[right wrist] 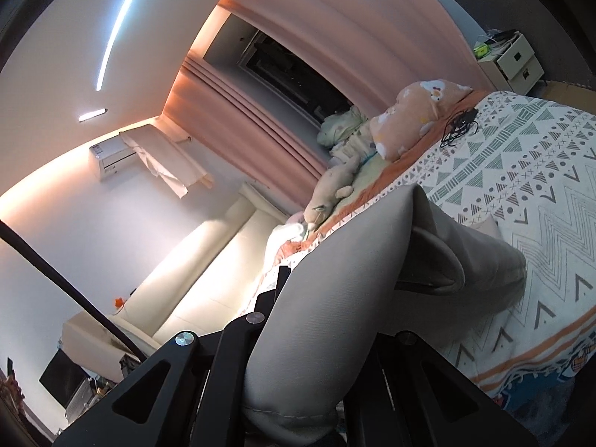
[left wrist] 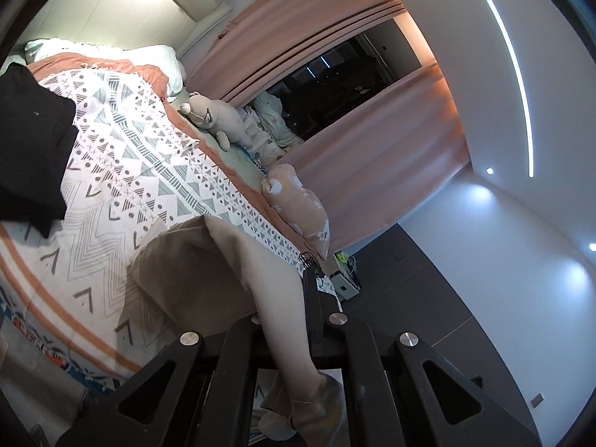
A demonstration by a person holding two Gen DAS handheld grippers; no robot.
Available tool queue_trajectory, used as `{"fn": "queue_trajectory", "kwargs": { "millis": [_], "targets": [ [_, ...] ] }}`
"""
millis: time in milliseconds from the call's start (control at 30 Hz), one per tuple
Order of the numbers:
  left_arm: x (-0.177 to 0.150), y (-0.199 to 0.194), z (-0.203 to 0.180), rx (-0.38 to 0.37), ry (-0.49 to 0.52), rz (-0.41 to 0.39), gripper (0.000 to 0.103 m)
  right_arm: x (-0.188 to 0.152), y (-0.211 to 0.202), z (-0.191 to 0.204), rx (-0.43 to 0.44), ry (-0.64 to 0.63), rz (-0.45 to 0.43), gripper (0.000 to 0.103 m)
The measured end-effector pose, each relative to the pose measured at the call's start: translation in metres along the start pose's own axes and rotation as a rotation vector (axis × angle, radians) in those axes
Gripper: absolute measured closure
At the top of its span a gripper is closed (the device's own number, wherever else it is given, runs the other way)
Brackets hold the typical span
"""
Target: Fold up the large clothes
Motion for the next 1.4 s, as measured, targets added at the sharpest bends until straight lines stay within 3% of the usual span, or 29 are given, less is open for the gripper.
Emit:
{"fn": "queue_trajectory", "kwargs": {
  "millis": [300, 733, 1233, 1267, 1300, 1333, 1367, 1400],
  "targets": [
    [0.025, 0.071, 0.015, 0.083, -0.016, 0.019, 0.098, 0.016, 0.076, -0.052, -0.077, 0.045, 0.056, 0.1],
    [0.047, 0.182, 0.091, 0.208, -0.135, 0.097, 0.098, 0.027, 0.201, -0.123, -0.169, 0.143, 0.168, 0.099],
    [0.038, 0.278, 0.192, 0.368, -0.321, 0.188, 0.095, -0.023, 0.301, -0.218, -0.277, 0.3, 0.315, 0.097],
    [0.037, 0.28, 0.195, 0.379, -0.327, 0.186, 0.092, -0.026, 0.305, -0.223, -0.297, 0.306, 0.327, 0.097],
    [0.037, 0.281, 0.198, 0.382, -0.338, 0.183, 0.082, -0.027, 0.308, -0.225, -0.314, 0.311, 0.334, 0.096],
    [0.036, 0.283, 0.2, 0.375, -0.353, 0.18, 0.053, -0.027, 0.31, -0.225, -0.324, 0.312, 0.336, 0.09],
    [0.035, 0.284, 0.2, 0.361, -0.364, 0.178, 0.031, -0.026, 0.309, -0.222, -0.324, 0.312, 0.333, 0.084],
    [0.036, 0.284, 0.197, 0.341, -0.369, 0.167, 0.0, -0.025, 0.311, -0.221, -0.324, 0.307, 0.327, 0.061]
  ]
}}
Point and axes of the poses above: each gripper's, at about its wrist camera, not at the fingertips, and y roughly the way its jaws point, z to its left, x to its top, the point moved 8 cm from there along y, roughly the way its jaws point, and after that the axes turned 13 degrees about -y, right-handed, at the moved point
